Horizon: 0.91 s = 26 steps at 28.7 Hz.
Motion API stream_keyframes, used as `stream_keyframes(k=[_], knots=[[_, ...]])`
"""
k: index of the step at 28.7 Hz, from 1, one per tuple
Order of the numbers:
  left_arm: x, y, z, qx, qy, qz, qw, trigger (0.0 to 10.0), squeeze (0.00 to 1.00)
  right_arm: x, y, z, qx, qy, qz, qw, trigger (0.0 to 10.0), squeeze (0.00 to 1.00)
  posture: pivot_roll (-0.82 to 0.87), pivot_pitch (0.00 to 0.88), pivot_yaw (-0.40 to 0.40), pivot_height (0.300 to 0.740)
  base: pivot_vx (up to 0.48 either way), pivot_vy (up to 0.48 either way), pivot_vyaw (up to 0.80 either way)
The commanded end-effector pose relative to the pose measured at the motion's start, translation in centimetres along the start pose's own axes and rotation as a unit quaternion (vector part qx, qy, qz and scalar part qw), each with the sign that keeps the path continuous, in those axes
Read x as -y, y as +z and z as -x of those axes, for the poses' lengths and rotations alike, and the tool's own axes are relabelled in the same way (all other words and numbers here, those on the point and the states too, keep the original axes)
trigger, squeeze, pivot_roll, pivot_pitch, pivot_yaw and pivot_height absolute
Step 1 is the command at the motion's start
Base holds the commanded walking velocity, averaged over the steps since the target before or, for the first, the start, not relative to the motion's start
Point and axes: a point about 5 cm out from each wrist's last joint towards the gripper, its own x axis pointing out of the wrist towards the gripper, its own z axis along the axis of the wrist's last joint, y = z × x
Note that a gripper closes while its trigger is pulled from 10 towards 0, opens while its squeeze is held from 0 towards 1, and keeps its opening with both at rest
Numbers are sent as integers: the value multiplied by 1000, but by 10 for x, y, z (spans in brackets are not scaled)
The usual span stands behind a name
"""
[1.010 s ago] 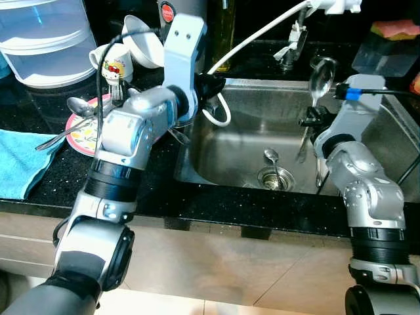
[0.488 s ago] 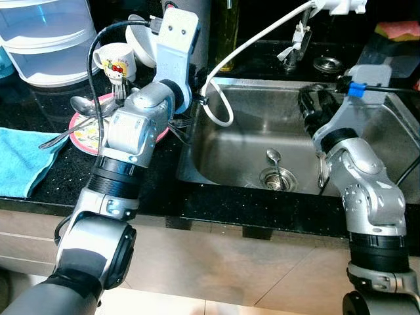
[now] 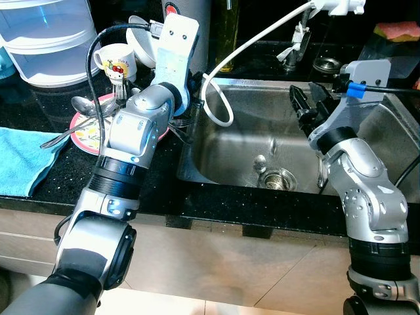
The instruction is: Kitchen organization
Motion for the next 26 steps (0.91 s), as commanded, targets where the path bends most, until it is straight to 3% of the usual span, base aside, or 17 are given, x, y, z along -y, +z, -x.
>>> stream_keyframes(k=[1, 10, 12, 13, 15, 17, 18, 26], knots=[[-4, 1, 0, -5, 18, -6, 1000, 10000, 0, -3, 8, 2, 21, 5, 7, 1000, 10000, 0, 37, 86, 53, 740, 0, 0, 0], [-5, 1, 0, -9, 24, -5, 1000, 10000, 0, -3, 9, 2, 25, 6, 8, 1000, 10000, 0, 37, 86, 53, 740, 0, 0, 0], [-35, -14, 1, -75, 152, -23, 985, 10000, 0, -5, 14, 4, 37, 7, -3, 999, 10000, 0, 37, 100, 60, 740, 0, 0, 0], [-35, -14, 1, -75, 152, -23, 985, 10000, 0, -5, 14, 4, 37, 7, -3, 999, 10000, 0, 37, 100, 60, 740, 0, 0, 0], [-55, -26, 5, -112, 226, -10, 967, 10000, 0, -5, 13, 4, 35, 6, -6, 999, 10000, 0, 41, 103, 60, 740, 0, 0, 0], [-55, -26, 5, -112, 226, -10, 967, 10000, 0, -5, 13, 4, 35, 6, -6, 999, 10000, 0, 41, 103, 60, 740, 0, 0, 0], [-65, -35, 8, -131, 256, 2, 958, 10000, 0, -5, 11, 4, 33, 5, -7, 999, 10000, 0, 42, 105, 58, 740, 0, 0, 0], [-78, -41, 11, -146, 295, 18, 944, 10000, 0, -6, 9, 4, 30, 3, -9, 1000, 10000, 0, 42, 106, 58, 740, 0, 0, 0]])
